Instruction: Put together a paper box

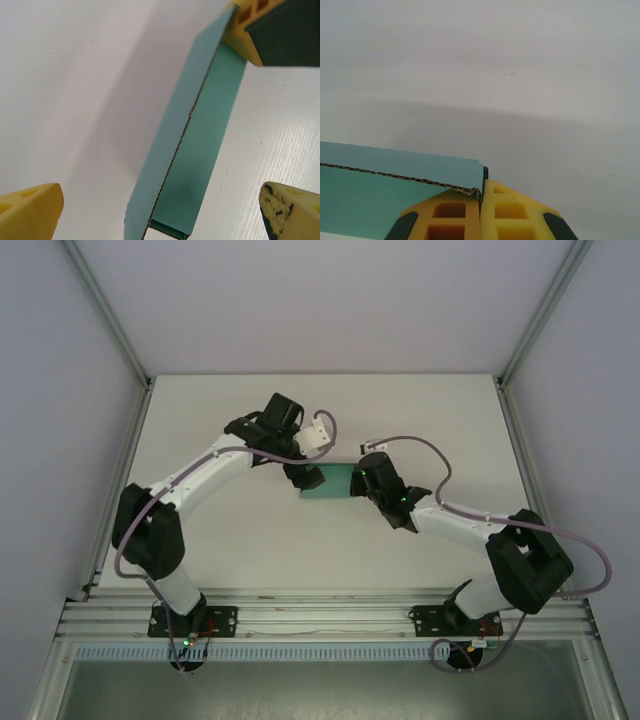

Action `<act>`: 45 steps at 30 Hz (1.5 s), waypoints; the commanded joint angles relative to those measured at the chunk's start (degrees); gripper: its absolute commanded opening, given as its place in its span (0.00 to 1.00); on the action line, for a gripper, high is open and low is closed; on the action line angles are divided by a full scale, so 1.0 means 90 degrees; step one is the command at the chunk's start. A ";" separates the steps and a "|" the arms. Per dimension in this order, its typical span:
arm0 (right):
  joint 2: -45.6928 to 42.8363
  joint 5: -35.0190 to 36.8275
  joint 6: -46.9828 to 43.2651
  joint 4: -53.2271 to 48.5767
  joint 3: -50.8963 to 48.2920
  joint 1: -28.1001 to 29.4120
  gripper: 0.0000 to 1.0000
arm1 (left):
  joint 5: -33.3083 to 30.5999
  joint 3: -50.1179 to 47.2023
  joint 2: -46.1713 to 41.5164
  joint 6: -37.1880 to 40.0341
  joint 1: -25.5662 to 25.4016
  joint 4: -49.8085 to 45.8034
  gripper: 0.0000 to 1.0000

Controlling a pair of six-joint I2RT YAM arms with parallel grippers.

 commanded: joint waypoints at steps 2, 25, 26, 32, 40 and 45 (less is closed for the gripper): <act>0.0322 0.0446 0.0054 -0.1525 0.0116 0.0164 0.00 | -0.0370 -0.0337 -0.0136 -0.1401 0.0306 0.0560 0.86; 0.0822 -0.0008 0.0097 -0.2904 0.1255 0.0258 0.00 | 0.0112 -0.0866 -0.0422 -0.1594 0.0523 0.0495 0.66; 0.0828 -0.0092 0.0059 -0.3063 0.1346 0.0255 0.00 | 0.0074 -0.0928 -0.0435 -0.1617 0.0541 0.0540 0.66; 0.0950 -0.0124 0.0125 -0.3496 0.1552 0.0254 0.00 | 0.0186 -0.0974 -0.0316 -0.1669 0.0622 0.0462 0.50; 0.1123 -0.0086 0.0135 -0.3632 0.1728 0.0254 0.00 | -0.0029 -0.0975 -0.0359 -0.1717 0.0626 0.0276 0.19; 0.1134 -0.0028 0.0175 -0.3662 0.1739 0.0262 0.00 | -0.0111 -0.1024 -0.0428 -0.2327 0.0622 0.0280 0.09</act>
